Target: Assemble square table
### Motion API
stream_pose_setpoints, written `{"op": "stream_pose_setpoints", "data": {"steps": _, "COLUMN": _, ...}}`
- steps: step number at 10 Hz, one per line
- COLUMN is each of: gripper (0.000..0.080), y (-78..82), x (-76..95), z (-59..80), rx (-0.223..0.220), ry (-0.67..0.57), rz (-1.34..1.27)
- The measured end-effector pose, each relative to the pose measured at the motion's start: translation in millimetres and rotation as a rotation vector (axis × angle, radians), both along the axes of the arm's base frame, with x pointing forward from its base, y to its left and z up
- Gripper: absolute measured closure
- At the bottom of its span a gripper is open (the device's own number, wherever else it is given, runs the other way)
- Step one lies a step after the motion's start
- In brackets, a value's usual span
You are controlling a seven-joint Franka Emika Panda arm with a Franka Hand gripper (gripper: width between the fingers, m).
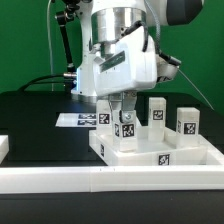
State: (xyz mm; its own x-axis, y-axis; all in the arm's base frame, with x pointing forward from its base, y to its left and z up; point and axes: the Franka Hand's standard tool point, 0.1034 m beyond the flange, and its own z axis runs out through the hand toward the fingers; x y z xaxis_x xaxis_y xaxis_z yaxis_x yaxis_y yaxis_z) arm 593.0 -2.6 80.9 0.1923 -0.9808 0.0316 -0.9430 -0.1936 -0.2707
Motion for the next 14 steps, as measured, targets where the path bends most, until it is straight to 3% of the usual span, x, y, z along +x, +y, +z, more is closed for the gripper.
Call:
{"op": "stream_pose_setpoints", "data": {"steps": 1, "gripper": 0.0501, "y": 0.1, "x": 0.1, "z": 0.0, "rx": -0.007, "ry": -0.001, "rz": 0.025}}
{"op": "stream_pose_setpoints", "data": {"steps": 2, "gripper": 0.0423, "y": -0.1, "x": -0.3, "z": -0.5, "rx": -0.017, "ry": 0.002, "rz": 0.063}}
{"op": "stream_pose_setpoints", "data": {"steps": 3, "gripper": 0.0423, "y": -0.5, "x": 0.0, "z": -0.5, "rx": -0.024, "ry": 0.004, "rz": 0.093}}
{"op": "stream_pose_setpoints", "data": {"steps": 4, "gripper": 0.0230, "y": -0.1, "x": -0.1, "z": -0.9, "rx": -0.048, "ry": 0.003, "rz": 0.175}}
{"op": "stream_pose_setpoints", "data": {"steps": 5, "gripper": 0.0175, "y": 0.7, "x": -0.7, "z": -2.3, "rx": -0.073, "ry": 0.003, "rz": 0.266}}
{"op": "stream_pose_setpoints", "data": {"steps": 11, "gripper": 0.0150, "y": 6.6, "x": -0.5, "z": -1.4, "rx": -0.234, "ry": -0.010, "rz": 0.843}}
{"op": "stream_pose_setpoints", "data": {"steps": 14, "gripper": 0.0150, "y": -0.2, "x": -0.8, "z": -1.8, "rx": -0.316, "ry": -0.008, "rz": 1.115}}
